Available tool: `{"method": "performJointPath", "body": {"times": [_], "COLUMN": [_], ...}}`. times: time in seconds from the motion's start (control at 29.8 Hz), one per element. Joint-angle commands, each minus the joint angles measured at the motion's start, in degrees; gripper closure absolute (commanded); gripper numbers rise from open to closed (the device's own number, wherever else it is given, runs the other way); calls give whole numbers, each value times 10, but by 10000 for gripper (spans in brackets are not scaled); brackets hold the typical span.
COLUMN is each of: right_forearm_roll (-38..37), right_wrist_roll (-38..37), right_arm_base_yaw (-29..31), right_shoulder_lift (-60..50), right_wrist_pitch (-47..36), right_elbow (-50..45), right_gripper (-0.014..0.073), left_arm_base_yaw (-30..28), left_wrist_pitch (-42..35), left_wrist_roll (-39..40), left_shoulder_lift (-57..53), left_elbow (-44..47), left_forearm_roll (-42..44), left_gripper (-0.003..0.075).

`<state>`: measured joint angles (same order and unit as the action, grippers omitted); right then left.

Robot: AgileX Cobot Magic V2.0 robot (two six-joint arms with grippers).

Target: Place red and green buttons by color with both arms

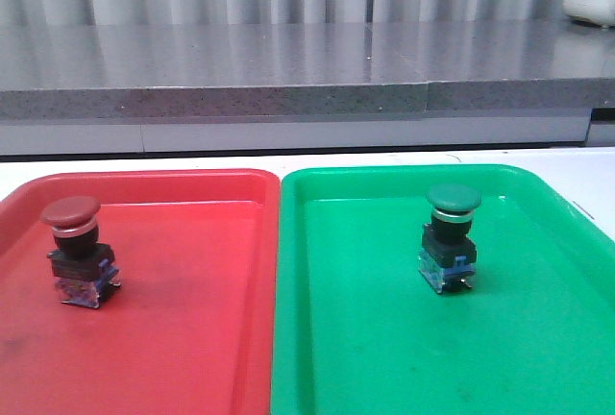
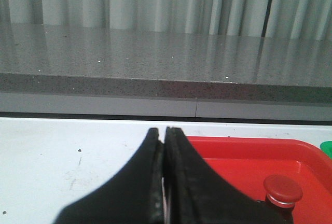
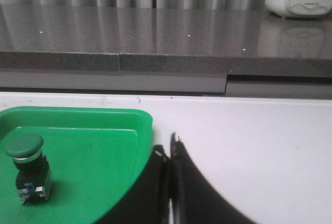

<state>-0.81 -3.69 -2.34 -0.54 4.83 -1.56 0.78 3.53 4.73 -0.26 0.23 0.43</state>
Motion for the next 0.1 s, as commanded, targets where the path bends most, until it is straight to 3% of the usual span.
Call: {"method": "performJointPath", "body": {"times": [0.0,0.07], "right_forearm_roll": [-4,-4], "right_wrist_roll": [0,0], "right_arm_base_yaw": [5,5], "right_shoulder_lift": [-10,-10], "right_wrist_pitch": [-52,-52], "right_elbow": [3,3], "right_gripper": [701,701], "left_arm_base_yaw": [-1,-1], "left_wrist_pitch": [-48,-48], "left_wrist_roll": [5,5], "left_shoulder_lift": [-10,-10], "left_elbow": [14,14], "left_forearm_roll": [1,1], "left_gripper": [740,740]}}
